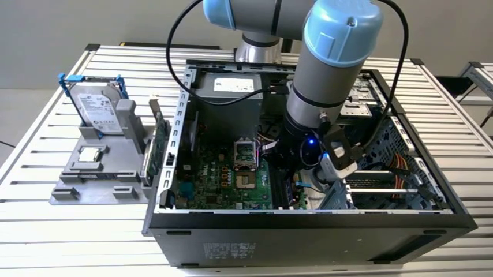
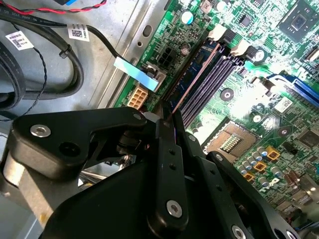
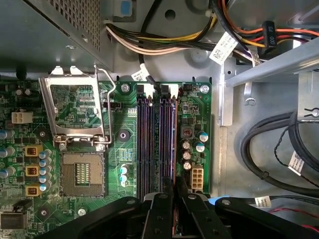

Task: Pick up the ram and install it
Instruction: 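Insert the ram into the slot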

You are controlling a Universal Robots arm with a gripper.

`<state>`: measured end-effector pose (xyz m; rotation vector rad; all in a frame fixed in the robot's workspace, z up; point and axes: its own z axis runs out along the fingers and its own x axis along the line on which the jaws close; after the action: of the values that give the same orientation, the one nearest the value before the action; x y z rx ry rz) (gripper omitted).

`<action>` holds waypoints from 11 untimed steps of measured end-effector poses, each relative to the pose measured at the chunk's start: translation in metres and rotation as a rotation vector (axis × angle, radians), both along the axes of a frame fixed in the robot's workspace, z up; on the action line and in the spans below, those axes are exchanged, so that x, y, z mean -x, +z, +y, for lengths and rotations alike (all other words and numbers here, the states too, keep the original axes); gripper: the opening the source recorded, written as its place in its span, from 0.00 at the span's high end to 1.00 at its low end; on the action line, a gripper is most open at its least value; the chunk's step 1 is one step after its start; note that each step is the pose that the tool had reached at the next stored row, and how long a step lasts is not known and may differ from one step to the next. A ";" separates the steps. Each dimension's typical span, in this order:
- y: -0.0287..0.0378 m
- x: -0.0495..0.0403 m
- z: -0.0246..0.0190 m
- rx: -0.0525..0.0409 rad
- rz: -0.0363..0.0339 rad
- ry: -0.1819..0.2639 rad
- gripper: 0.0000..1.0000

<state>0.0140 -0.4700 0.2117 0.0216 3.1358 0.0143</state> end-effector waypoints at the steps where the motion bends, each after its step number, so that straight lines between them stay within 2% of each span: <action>1: 0.0000 0.0000 0.0000 0.0000 0.0001 0.000 1.00; 11: 0.0005 0.0000 0.0000 -0.0013 0.0004 0.000 1.00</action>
<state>0.0140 -0.4700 0.2122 0.0216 3.1361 0.0162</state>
